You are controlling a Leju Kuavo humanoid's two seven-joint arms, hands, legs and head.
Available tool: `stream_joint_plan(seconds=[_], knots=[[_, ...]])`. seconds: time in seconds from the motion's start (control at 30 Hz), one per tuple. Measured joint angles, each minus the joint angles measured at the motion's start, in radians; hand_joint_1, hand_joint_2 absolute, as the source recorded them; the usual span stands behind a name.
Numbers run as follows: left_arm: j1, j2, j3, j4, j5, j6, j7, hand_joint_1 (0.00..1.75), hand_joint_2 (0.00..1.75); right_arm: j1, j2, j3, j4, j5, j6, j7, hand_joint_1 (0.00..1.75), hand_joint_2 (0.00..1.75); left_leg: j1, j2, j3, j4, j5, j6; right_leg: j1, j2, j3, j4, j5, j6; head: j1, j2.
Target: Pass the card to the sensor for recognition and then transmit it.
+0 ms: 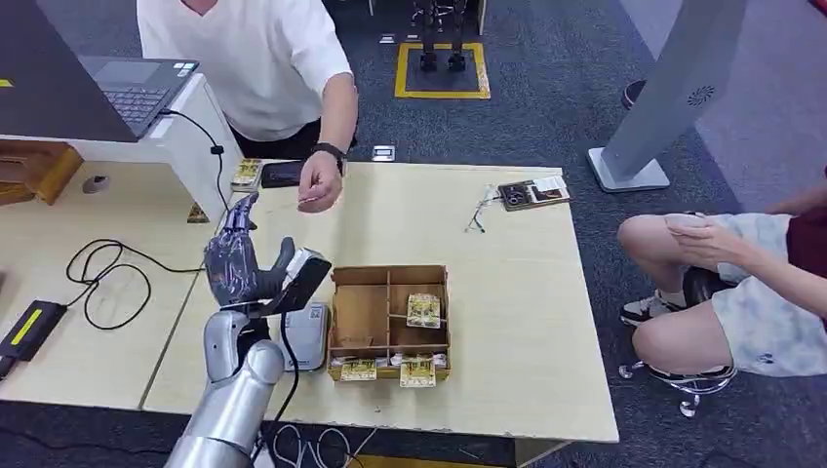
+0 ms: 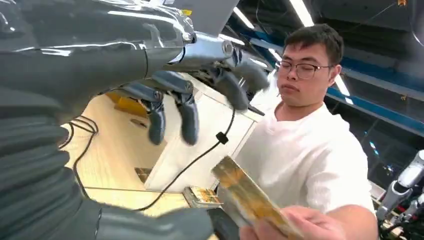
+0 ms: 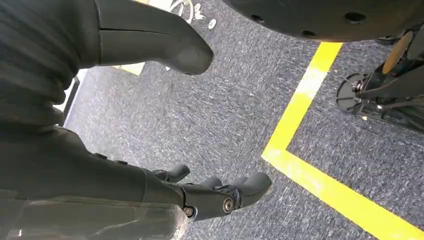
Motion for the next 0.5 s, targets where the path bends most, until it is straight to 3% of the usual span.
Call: stream_joint_plan(seconds=[0.33, 0.5], knots=[[0.017, -0.034, 0.02, -0.003, 0.053, 0.0, -0.083, 0.0, 1.75, 0.0, 0.0, 0.0, 0.0, 0.0, -0.004, 0.0, 0.0, 1.75, 0.0, 0.0, 0.0, 0.0, 0.0, 0.0, 0.0, -0.001, 0.0, 0.0, 0.0, 0.0, 0.0, 0.0], [0.074, -0.038, 0.02, -0.066, 0.051, 0.0, -0.142, 0.0, 1.75, 0.003, 0.0, 0.0, 0.0, -0.003, -0.006, 0.002, 0.0, 1.75, 0.0, 0.0, 0.0, 0.0, 0.0, 0.0, 0.0, 0.0, 0.0, 0.0, 0.0, 0.0, 0.0, 0.0]])
